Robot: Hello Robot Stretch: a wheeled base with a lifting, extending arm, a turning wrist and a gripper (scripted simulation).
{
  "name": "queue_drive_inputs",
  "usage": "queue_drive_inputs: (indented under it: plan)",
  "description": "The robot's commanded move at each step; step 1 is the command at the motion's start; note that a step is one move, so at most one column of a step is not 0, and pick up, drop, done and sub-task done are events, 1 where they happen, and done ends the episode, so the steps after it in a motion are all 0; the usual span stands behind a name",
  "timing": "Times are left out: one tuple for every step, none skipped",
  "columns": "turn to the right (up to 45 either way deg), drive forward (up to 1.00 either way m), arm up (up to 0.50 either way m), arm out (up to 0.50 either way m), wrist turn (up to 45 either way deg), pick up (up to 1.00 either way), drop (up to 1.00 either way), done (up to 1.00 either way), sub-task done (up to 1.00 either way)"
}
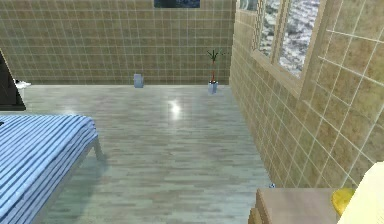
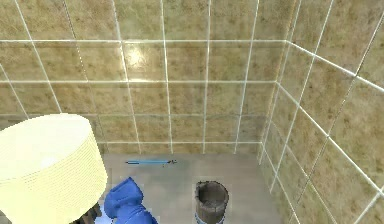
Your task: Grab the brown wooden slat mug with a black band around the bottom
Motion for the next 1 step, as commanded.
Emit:
queue_drive_inputs:
  plan:
    - [0.0,0.0,0.5,0.0,0.0,0.0,0.0,0.0,0.0]
